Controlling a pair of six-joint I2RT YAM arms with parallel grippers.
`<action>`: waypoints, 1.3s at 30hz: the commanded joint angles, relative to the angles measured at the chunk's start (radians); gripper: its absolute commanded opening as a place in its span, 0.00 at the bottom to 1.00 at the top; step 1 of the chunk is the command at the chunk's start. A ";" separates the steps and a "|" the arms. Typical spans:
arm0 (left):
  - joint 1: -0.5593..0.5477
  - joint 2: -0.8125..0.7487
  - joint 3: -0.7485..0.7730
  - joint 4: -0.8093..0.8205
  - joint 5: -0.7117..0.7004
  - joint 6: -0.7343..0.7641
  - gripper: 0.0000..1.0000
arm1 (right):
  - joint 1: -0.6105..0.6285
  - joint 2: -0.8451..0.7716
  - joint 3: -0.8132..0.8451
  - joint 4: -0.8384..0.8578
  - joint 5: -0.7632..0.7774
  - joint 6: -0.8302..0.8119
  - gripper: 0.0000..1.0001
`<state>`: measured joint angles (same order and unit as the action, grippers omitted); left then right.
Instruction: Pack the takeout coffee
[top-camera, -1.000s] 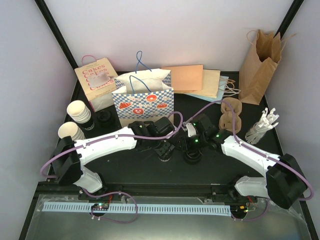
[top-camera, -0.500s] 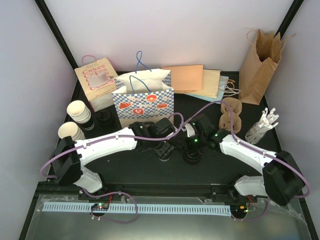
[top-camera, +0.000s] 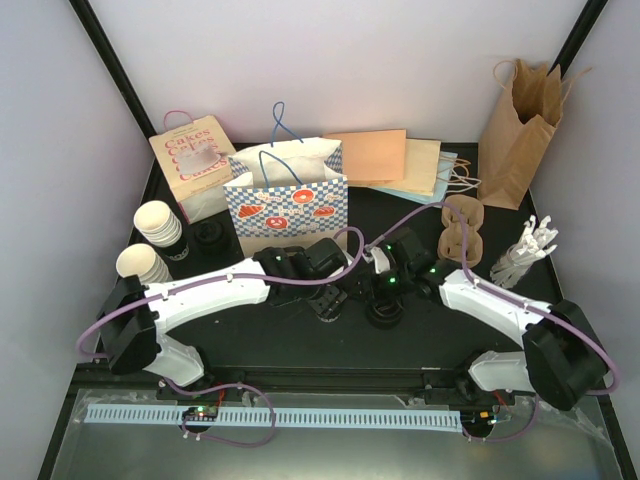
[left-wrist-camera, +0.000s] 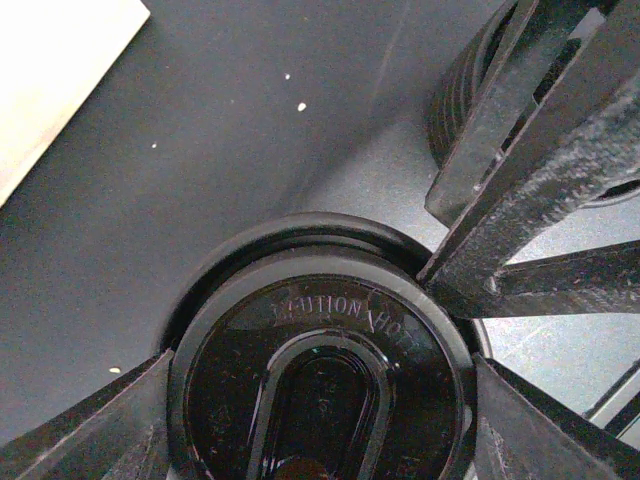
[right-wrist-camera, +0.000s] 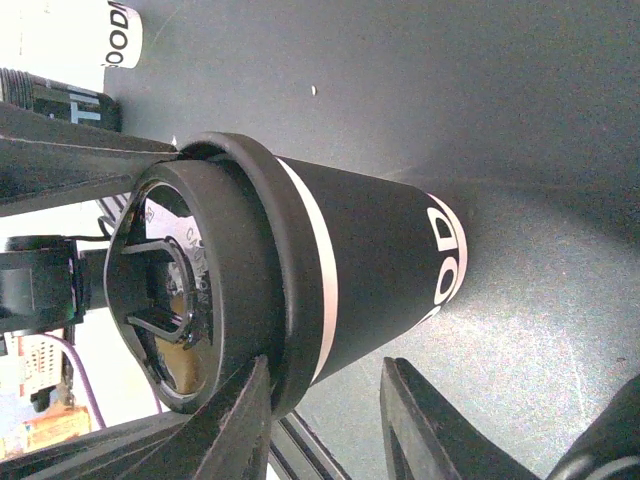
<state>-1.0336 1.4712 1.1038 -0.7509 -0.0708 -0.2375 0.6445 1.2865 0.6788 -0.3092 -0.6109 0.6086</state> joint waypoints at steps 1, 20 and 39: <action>-0.019 0.042 -0.057 0.007 0.055 0.030 0.72 | -0.020 0.070 -0.003 0.019 0.098 0.007 0.33; -0.019 0.057 -0.032 0.002 0.044 0.041 0.71 | -0.082 0.059 0.037 0.073 -0.039 -0.024 0.39; -0.022 0.049 -0.049 0.030 0.068 0.058 0.70 | -0.083 0.164 0.074 0.118 -0.062 -0.012 0.39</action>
<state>-1.0382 1.4746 1.0954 -0.7044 -0.0727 -0.2123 0.5594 1.4071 0.7315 -0.2169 -0.6872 0.6033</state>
